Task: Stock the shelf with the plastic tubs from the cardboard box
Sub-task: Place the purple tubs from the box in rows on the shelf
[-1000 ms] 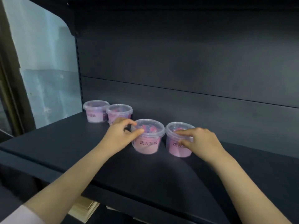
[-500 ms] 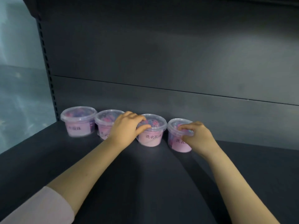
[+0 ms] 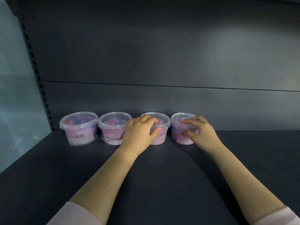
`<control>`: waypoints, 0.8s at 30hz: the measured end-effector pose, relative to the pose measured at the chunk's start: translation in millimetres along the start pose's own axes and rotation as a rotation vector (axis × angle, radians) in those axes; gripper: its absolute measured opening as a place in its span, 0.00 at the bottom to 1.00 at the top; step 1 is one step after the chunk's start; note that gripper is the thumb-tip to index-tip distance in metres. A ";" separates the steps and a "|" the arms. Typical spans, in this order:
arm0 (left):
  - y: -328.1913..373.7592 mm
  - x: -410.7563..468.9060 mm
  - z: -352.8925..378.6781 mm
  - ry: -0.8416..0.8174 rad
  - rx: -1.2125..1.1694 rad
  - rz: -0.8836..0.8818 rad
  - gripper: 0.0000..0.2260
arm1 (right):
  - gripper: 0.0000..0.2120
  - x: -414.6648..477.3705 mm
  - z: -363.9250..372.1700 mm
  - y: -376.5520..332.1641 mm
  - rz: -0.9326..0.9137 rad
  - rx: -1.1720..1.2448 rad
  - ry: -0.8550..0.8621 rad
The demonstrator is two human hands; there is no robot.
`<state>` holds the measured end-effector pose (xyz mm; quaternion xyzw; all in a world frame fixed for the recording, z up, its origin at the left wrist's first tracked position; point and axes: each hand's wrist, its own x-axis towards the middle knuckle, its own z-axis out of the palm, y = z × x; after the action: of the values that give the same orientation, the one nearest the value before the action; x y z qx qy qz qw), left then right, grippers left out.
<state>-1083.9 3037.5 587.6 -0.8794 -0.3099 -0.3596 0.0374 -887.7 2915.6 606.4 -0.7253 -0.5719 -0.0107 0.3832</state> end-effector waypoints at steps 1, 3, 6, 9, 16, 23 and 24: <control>0.0 1.5 -1.5 0.002 0.032 0.013 0.15 | 0.18 0.6 -1.0 -2.4 -0.004 -0.008 -0.006; 4.4 4.7 -5.7 -0.011 0.097 0.071 0.16 | 0.19 -2.7 -9.2 -4.8 -0.009 -0.071 -0.033; 21.2 8.4 -17.0 -0.037 0.108 0.115 0.17 | 0.17 -17.4 -38.7 -8.6 -0.016 -0.195 -0.018; 47.7 14.6 -29.9 -0.026 0.031 0.134 0.16 | 0.18 -40.7 -83.7 -14.1 -0.001 -0.308 -0.002; 178.1 16.2 -44.7 0.048 -0.142 0.301 0.14 | 0.18 -145.2 -214.0 -2.3 0.138 -0.552 0.160; 369.6 -53.4 -30.6 0.021 -0.390 0.473 0.13 | 0.18 -336.8 -328.9 47.3 0.371 -0.706 0.261; 396.6 -68.4 -25.2 0.002 -0.417 0.498 0.13 | 0.18 -368.2 -340.7 55.6 0.408 -0.709 0.265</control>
<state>-910.0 2675.4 623.6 -0.9165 -0.0048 -0.3960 -0.0562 -824.4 2416.7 649.6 -0.9027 -0.3233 -0.2236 0.1749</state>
